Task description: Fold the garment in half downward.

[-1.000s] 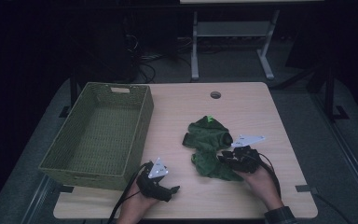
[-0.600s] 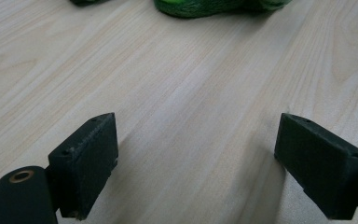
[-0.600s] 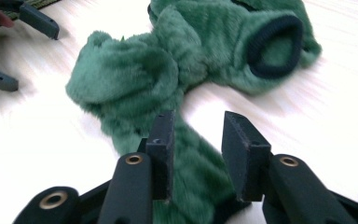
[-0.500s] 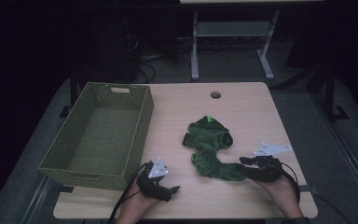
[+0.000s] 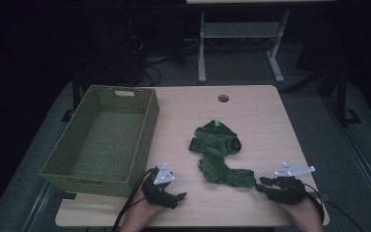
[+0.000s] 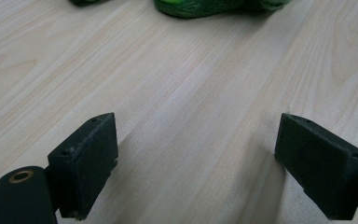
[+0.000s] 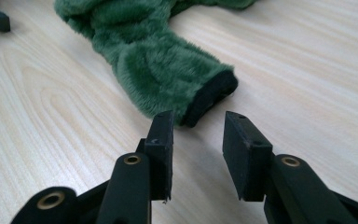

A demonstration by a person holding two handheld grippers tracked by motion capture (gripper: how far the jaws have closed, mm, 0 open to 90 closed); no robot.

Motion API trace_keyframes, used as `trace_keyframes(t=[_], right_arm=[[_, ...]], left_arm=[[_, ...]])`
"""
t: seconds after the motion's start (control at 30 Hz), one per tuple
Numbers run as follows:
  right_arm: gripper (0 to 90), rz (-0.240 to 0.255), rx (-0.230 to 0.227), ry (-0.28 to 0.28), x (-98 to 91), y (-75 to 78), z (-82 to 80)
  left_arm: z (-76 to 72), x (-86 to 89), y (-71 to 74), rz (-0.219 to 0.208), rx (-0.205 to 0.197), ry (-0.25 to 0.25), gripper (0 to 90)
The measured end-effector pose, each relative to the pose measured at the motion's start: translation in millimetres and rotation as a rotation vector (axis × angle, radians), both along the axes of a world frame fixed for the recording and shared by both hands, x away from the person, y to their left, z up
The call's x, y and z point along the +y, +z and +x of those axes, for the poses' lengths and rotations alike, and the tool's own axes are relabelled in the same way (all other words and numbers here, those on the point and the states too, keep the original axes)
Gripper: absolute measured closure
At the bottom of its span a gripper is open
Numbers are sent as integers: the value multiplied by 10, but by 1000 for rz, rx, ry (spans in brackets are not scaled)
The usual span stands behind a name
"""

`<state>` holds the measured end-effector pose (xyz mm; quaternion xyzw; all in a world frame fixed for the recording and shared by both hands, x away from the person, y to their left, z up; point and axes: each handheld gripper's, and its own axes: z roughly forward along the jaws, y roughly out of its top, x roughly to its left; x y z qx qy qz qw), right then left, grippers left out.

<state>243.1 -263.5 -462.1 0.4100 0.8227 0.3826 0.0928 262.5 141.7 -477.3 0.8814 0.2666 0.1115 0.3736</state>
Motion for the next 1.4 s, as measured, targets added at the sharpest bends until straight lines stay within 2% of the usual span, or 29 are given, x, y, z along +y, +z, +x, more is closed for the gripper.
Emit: trace_keyframes(t=[0.2,0.27,0.33,0.5,0.7,0.8,1.03,1.3,1.4], right_arm=[[625,-1,25,18,63,-46,39],[686,0,39,18,62,-61,48],[799,9,40,23,51,-62,56],[860,19,37,19,19,-35,63],[863,27,-4,26,-6,55,54],[863,36,-42,45,-3,134,60],[865,44,-99,85,70,295,87],[866,42,-152,159,213,492,158],[865,50,-150,196,290,555,210]], left_arm=[[0,0,1,1,0,0,124],[0,0,1,1,0,0,124],[0,0,0,0,0,0,124],[0,0,0,1,0,0,124],[0,0,0,0,0,0,124],[0,0,0,0,0,0,124],[0,0,0,0,0,0,124],[4,-4,0,0,0,0,124],[1,-8,-3,-6,0,4,124]])
